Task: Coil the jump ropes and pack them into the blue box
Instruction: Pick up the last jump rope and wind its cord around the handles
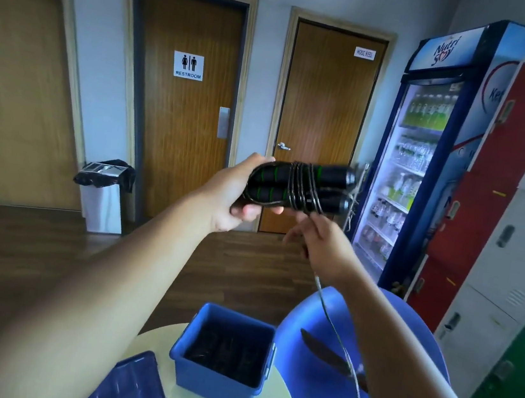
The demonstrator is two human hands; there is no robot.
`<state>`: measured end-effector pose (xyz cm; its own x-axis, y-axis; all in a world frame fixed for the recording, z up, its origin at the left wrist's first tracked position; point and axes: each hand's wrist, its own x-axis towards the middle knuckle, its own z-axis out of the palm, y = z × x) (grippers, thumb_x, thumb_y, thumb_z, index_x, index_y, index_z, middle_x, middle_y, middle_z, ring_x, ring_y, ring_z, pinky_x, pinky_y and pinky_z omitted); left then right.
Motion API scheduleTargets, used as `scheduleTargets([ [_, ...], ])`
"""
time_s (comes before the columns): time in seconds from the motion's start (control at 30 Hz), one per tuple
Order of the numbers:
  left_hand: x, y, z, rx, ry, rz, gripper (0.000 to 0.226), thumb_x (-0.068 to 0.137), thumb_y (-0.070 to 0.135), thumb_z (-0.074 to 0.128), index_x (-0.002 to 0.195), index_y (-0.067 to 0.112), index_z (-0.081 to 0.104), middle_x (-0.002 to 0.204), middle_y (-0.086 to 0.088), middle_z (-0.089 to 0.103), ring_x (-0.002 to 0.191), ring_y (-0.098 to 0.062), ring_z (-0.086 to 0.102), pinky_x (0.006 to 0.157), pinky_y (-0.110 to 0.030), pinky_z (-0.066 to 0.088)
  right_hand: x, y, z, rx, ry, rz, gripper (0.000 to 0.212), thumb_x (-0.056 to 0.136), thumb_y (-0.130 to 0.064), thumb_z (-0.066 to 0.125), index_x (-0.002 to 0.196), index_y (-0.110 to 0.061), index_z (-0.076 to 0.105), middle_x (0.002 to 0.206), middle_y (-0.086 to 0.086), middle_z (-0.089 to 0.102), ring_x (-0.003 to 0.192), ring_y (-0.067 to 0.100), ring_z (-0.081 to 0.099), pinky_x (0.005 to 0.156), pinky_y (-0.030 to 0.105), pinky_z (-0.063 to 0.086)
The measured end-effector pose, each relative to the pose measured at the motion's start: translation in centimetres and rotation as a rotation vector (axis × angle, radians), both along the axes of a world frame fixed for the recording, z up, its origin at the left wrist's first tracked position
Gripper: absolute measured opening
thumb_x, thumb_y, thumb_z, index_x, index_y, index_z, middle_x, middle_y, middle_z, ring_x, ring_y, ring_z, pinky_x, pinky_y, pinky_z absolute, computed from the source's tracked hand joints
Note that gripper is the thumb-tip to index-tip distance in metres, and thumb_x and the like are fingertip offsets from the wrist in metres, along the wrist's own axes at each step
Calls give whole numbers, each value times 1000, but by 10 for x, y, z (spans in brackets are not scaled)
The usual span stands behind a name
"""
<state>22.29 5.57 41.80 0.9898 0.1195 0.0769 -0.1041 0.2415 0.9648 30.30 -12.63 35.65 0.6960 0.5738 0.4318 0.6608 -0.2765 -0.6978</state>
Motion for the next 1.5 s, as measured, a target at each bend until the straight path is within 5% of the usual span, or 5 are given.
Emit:
scheduleTargets([
  [0.23, 19, 3, 6, -79, 105, 437, 34, 90, 39, 71, 98, 6, 65, 84, -19, 68, 53, -20, 56, 41, -21, 44, -5, 15, -24, -118, 16, 32, 15, 105, -25, 42, 115, -32, 51, 68, -7, 62, 55, 5, 52, 58, 30, 46],
  [0.5, 23, 7, -20, 1276, -152, 652, 31, 92, 41, 64, 90, 11, 72, 83, -5, 66, 68, -20, 62, 55, -26, 46, -17, 16, -7, -491, -142, -2, 18, 100, -18, 45, 112, -24, 56, 91, 5, 64, 77, 26, 62, 66, 36, 50],
  [0.63, 20, 13, -24, 1539, -78, 513, 35, 88, 48, 64, 76, 15, 65, 73, -1, 62, 62, -18, 57, 49, -26, 34, -12, 7, 19, -561, -332, -133, 18, 100, -27, 48, 108, -30, 63, 100, 2, 68, 88, 27, 65, 74, 38, 54],
  [1.1, -7, 14, -5, 258, 39, -138, 34, 93, 40, 58, 78, 10, 54, 63, -6, 49, 37, -12, 42, 29, -16, 26, 2, -4, 7, -137, -159, -35, 8, 91, -12, 58, 94, -8, 64, 87, -2, 65, 81, 21, 62, 74, 34, 50],
  [1.5, 8, -2, 2, -68, -6, 525, 31, 90, 36, 72, 98, 7, 65, 97, -12, 68, 79, -24, 69, 65, -33, 62, -29, 30, -19, -258, -28, -27, 13, 102, -23, 44, 92, -22, 52, 79, -2, 65, 70, 19, 64, 69, 42, 57],
])
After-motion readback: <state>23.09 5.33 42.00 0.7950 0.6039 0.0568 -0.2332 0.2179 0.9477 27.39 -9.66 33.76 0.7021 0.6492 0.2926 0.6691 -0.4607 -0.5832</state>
